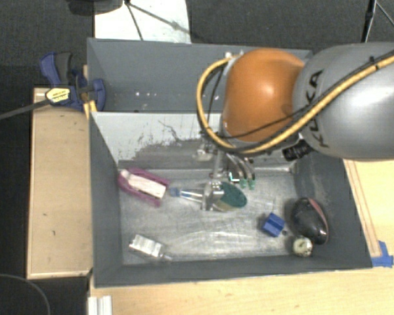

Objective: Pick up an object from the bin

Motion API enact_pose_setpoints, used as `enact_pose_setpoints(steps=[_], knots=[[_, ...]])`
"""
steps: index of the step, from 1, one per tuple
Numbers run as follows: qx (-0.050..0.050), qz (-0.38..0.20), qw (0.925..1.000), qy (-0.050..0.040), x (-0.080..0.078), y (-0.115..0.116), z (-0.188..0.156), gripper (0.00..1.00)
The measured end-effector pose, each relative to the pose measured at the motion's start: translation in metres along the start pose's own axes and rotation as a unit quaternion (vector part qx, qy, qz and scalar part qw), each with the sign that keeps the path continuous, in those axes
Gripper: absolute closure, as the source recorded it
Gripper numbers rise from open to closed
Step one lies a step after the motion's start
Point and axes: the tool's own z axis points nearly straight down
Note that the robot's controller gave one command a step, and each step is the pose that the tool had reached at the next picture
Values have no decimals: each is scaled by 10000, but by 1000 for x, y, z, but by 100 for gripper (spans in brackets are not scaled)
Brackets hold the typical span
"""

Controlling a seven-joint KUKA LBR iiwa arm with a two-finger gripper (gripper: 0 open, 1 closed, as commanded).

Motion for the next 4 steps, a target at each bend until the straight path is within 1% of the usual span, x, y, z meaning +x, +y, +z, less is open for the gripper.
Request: enact_pose_setpoints(steps=[1, 2, 4], knots=[[-10, -468, 9989, -73, -24, -63, 136, 0], [-27, -115, 9999, -56, -42, -91, 134, 0], [-8, -90, 9999, -68, -44, -89, 131, 0]])
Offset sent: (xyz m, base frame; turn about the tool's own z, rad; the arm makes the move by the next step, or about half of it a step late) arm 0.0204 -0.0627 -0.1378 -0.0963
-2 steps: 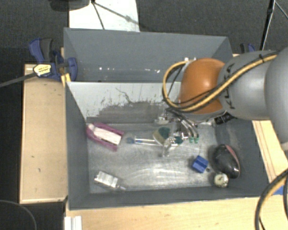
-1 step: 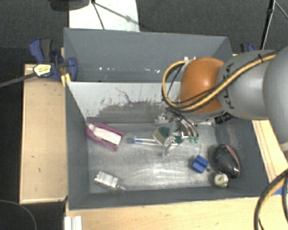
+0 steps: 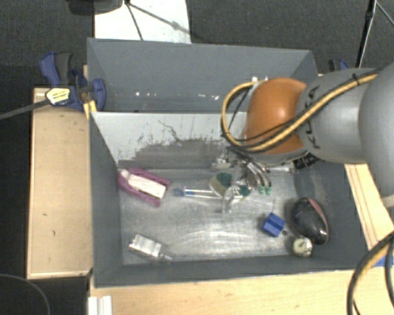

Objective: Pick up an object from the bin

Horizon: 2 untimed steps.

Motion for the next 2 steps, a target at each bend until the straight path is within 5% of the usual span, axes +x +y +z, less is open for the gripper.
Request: enact_pose_setpoints(steps=[1, 2], knots=[[0, 24, 10000, -8, -1, 0, -1, 0], [0, 39, 10000, -34, -3, 0, -3, 100]])
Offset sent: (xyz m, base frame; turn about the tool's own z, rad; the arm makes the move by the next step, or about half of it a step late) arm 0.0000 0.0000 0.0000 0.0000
